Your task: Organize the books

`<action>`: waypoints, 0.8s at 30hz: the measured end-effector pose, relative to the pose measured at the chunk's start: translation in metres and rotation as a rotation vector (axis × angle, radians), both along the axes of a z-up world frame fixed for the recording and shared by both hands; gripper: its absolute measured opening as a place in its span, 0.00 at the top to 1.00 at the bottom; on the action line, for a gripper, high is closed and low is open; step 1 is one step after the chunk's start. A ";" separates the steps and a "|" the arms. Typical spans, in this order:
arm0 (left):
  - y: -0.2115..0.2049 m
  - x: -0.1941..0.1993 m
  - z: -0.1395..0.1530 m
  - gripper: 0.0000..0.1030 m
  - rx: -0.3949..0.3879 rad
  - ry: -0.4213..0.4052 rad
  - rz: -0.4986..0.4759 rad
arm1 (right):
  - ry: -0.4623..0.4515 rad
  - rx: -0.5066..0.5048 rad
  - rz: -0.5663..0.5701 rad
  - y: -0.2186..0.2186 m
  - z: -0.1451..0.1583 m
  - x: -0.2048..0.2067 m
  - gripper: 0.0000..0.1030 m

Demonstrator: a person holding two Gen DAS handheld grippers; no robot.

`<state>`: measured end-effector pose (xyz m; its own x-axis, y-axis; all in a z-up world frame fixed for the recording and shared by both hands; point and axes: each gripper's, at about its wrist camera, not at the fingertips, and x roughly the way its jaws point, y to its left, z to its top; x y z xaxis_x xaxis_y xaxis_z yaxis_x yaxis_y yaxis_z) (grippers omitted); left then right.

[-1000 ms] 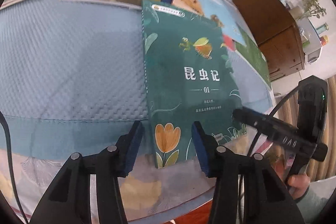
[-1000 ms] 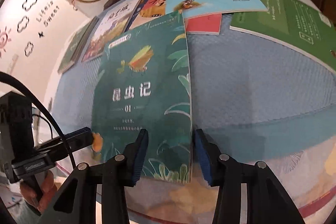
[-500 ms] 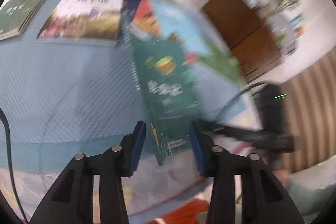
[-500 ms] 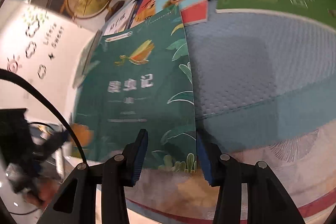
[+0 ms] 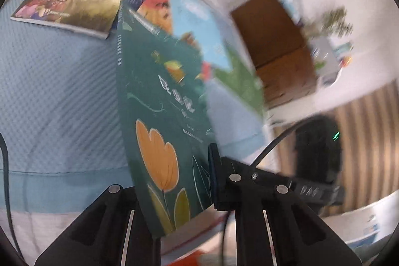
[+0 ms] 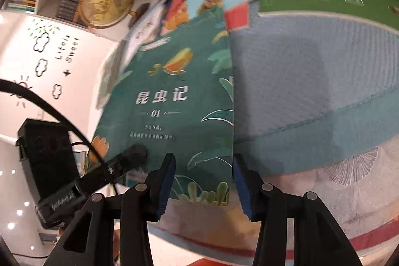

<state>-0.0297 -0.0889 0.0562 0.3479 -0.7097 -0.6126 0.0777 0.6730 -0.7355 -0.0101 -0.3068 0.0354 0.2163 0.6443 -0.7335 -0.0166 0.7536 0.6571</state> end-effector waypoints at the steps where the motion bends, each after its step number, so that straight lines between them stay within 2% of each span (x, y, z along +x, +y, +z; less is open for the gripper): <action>1: 0.002 0.002 0.003 0.88 -0.043 0.000 0.014 | -0.006 0.023 -0.003 -0.002 0.004 0.001 0.34; 3: 0.006 0.007 0.007 0.88 -0.102 0.009 0.032 | -0.005 0.083 -0.018 -0.009 0.008 0.007 0.20; 8: 0.008 0.018 0.009 0.88 -0.169 0.044 0.052 | 0.100 0.336 -0.086 -0.017 -0.019 0.029 0.18; 10: 0.008 0.020 0.006 0.88 -0.175 0.061 0.062 | 0.123 0.410 -0.095 -0.013 -0.029 0.037 0.28; 12: 0.006 0.020 0.001 0.88 -0.118 0.078 0.071 | 0.154 0.492 -0.104 -0.007 -0.038 0.044 0.68; 14: 0.011 0.017 -0.004 0.90 -0.091 0.101 0.081 | 0.152 0.459 -0.103 -0.002 -0.039 0.048 0.74; 16: 0.019 0.015 -0.012 0.87 -0.068 0.133 0.107 | 0.131 0.402 -0.081 -0.001 -0.035 0.053 0.80; 21: 0.048 0.005 -0.030 0.86 -0.082 0.180 0.223 | 0.112 0.281 0.002 0.006 -0.030 0.061 0.80; 24: 0.048 0.012 -0.033 0.86 -0.045 0.183 0.224 | 0.097 0.175 0.061 0.016 -0.027 0.065 0.80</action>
<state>-0.0178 -0.0409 0.0236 0.3853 -0.6556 -0.6494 -0.2061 0.6248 -0.7531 0.0548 -0.2905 0.0085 0.1064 0.7738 -0.6245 0.0114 0.6271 0.7789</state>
